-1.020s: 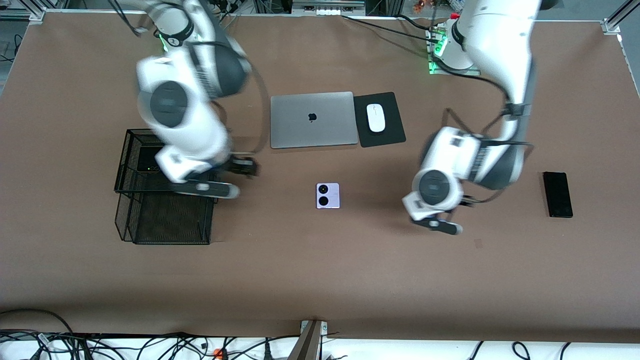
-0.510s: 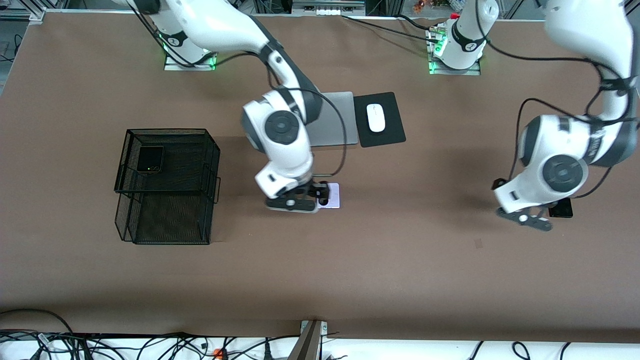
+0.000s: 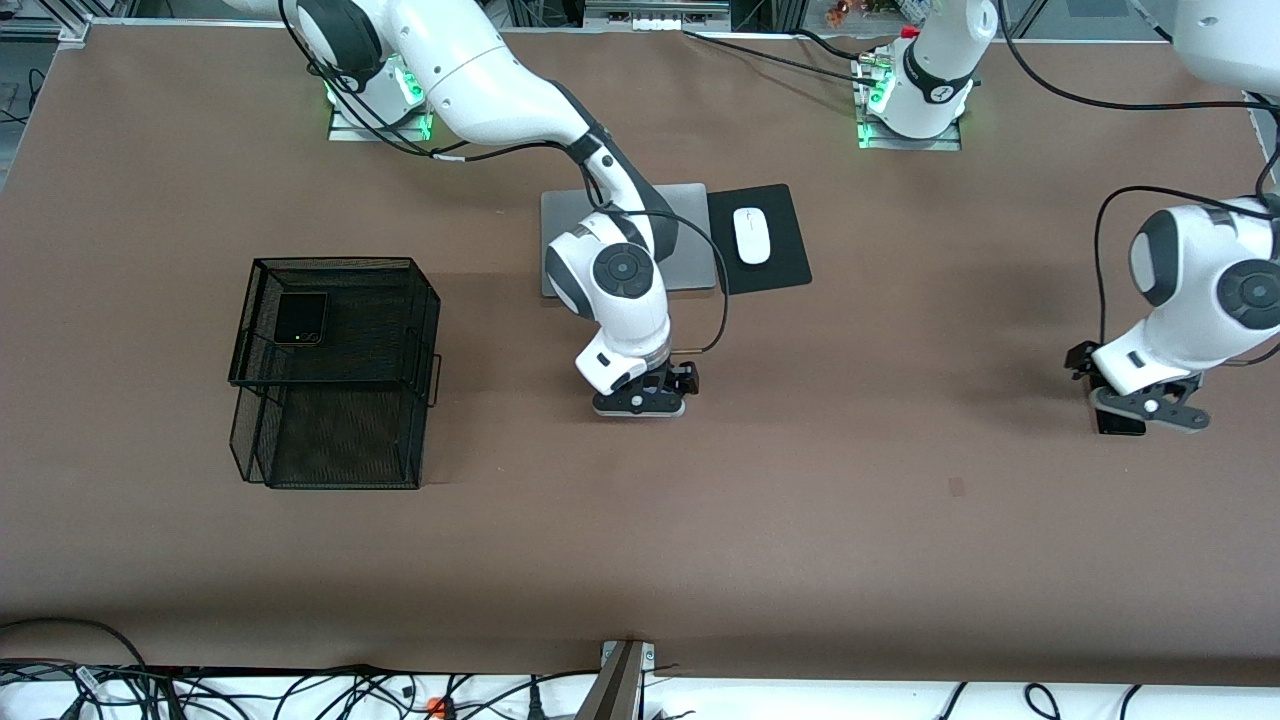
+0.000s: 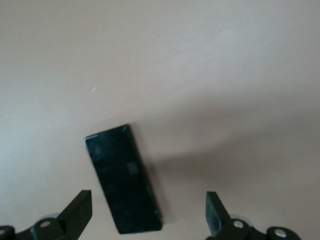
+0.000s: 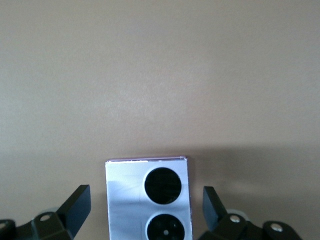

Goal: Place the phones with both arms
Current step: 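Grasp the white phone and the tall black slab phone with both grippers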

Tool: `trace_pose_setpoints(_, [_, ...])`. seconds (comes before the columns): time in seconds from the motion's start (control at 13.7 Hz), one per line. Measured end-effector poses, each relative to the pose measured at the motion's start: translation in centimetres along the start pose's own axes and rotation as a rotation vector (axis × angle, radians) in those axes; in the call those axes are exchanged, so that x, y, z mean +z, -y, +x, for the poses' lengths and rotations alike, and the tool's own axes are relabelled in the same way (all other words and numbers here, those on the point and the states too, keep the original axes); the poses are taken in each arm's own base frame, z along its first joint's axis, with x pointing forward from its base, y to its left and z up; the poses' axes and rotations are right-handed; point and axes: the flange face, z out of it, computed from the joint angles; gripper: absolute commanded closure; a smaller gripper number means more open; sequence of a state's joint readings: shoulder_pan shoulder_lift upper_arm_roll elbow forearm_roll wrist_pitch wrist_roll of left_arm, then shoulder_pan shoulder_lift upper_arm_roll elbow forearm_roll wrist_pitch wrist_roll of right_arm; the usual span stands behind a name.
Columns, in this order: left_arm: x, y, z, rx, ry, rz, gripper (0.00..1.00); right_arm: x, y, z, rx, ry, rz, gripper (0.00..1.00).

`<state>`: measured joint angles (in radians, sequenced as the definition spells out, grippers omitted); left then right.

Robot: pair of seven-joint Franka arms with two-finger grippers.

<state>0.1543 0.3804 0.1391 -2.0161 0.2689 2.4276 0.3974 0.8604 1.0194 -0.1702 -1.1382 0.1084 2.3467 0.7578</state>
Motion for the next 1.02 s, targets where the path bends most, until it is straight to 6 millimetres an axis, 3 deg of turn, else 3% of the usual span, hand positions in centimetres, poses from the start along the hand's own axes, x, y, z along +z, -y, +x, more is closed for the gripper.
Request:
trace_pose_setpoints(0.22, [2.0, 2.9, -2.4, -0.119, -0.028, -0.049, 0.00, 0.3, 0.2, -0.4, -0.006, 0.003, -0.002, 0.01])
trace_pose_setpoints(0.44, [4.5, 4.4, -3.8, -0.148, -0.050, -0.070, 0.00, 1.1, 0.3, -0.9, -0.019, 0.005, -0.016, 0.01])
trace_pose_setpoints(0.8, [10.5, 4.9, -5.0, -0.187, -0.107, -0.127, 0.00, 1.9, 0.5, -1.5, -0.033, 0.004, -0.022, 0.01])
trace_pose_setpoints(1.02, [11.5, 5.5, -5.4, -0.204, -0.112, -0.134, 0.00, 2.6, 0.6, -2.0, -0.044, 0.001, -0.027, 0.01])
